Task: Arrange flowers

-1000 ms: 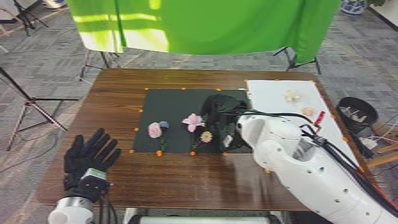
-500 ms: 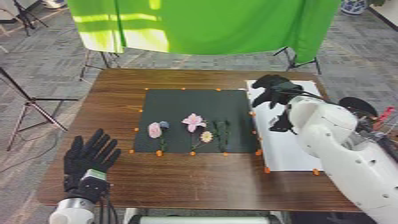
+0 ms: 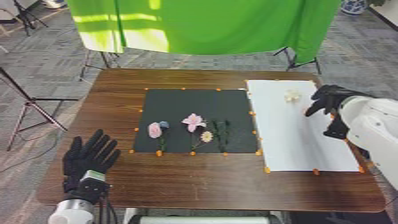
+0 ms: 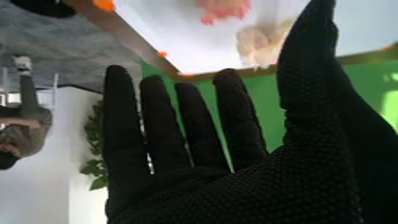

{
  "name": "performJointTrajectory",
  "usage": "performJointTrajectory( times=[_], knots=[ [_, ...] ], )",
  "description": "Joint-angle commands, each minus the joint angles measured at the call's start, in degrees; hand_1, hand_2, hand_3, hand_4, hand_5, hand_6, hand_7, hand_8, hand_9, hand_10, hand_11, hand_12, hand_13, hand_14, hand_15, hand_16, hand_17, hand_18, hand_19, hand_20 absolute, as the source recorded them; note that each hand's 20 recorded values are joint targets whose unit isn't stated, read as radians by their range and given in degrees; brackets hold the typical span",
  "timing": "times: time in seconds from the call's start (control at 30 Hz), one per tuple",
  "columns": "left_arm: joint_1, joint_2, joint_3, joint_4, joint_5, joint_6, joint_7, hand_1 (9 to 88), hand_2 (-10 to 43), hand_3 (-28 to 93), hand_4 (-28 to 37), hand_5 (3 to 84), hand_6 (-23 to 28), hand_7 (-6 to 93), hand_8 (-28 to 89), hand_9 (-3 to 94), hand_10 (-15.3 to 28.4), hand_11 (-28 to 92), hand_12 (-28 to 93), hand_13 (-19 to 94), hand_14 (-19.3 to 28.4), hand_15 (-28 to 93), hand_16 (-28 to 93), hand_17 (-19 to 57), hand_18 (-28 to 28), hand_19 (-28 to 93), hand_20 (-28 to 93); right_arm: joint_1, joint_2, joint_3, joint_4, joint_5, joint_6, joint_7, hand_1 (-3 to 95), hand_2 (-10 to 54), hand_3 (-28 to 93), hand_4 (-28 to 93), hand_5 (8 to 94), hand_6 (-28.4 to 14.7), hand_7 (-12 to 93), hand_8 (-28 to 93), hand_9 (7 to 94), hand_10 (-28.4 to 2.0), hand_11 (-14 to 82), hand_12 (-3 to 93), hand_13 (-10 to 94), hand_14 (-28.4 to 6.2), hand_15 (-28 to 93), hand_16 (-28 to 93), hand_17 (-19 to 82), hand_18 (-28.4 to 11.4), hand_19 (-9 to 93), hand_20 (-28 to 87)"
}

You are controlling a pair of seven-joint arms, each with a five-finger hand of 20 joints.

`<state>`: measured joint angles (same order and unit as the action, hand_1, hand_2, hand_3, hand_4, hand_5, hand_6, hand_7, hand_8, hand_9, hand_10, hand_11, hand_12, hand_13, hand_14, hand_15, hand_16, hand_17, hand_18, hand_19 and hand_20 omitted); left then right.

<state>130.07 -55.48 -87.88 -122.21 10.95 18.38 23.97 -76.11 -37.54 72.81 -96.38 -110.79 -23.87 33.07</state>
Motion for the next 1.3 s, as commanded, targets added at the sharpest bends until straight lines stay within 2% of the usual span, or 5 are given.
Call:
performJointTrajectory(
  times=[0.03, 0.63, 1.0, 1.07, 1.3],
  knots=[
    [-0.9, 11.45, 0.22, 1.43, -1.36, -2.54, -4.97, 19.9, 17.7, 68, -28.3, 37.6, 9.9, 10.7, -8, 25.1, 15.7, 23, 5, 17, 16.4, 34, -9, -8.1, 13.8, 32, 7, -0.7, -0.4, -2.5, 2.1, -0.4, 1.1, -1.2, 45.3, -6.8, 72, -28, 42.8, -0.2, 15, -13, 40.0, -11.2, 3.8, 9.5, 37, -8.3, 11, 11, 20, -15.1, 39, 16],
    [-19.7, 23.03, 11.36, 4.12, -0.55, -9.54, -10.64, 20.3, 17.9, 67, -28.3, 36.6, 9.6, 10.5, -8, 22.5, 14.7, 22, 5, 15, 15.1, 32, -9, -8.2, 13.8, 32, 7, -2.1, 0.6, -8.0, 1.5, -5.7, 12.3, -3.2, 63.5, 3.2, 56, -28, 55.8, 3.2, 14, -12, 66.6, -8.4, 10.1, 21.5, 66, -4.2, 20, 33, 29, -12.5, 54, 26],
    [-24.0, 18.37, 15.01, 6.82, 5.77, -10.58, -7.40, 19.4, 18.5, 66, -28.3, 35.4, 9.1, 9.5, -8, 20.4, 13.2, 20, 4, 12, 12.3, 24, -9, -7.5, 12.9, 29, 6, -2.2, 1.3, -9.8, 0.5, -8.6, 25.5, -6.1, 66.8, 2.0, 59, -28, 59.6, 4.2, 14, -11, 79.3, -7.7, 10.7, 37.7, 72, -3.8, 25, 39, 30, -12.5, 56, 27],
    [-24.3, 15.85, 13.67, 7.75, 8.25, -12.91, -10.48, 19.4, 18.4, 66, -28.3, 35.3, 9.0, 9.3, -8, 20.3, 13.3, 20, 4, 12, 12.3, 23, -9, -7.5, 12.9, 29, 6, -2.3, 1.4, -9.1, -0.7, -8.9, 26.3, -6.4, 66.7, 1.4, 59, -28, 59.4, 4.2, 14, -12, 80.1, -7.7, 11.4, 38.8, 73, -3.8, 26, 40, 30, -12.8, 57, 28],
    [-22.3, 12.16, 10.05, 7.90, 11.53, -13.22, -10.46, 19.4, 18.1, 66, -28.3, 34.9, 8.9, 8.2, -7, 19.9, 13.5, 18, 4, 11, 12.5, 21, -8, -7.8, 13.0, 28, 6, 1.3, -0.3, -11.4, -5.4, -9.7, 24.5, -9.9, 67.3, 1.6, 59, -28, 59.2, 4.2, 14, -12, 80.5, -8.0, 12.4, 39.9, 73, -4.0, 27, 40, 29, -12.8, 58, 28]
  ],
)
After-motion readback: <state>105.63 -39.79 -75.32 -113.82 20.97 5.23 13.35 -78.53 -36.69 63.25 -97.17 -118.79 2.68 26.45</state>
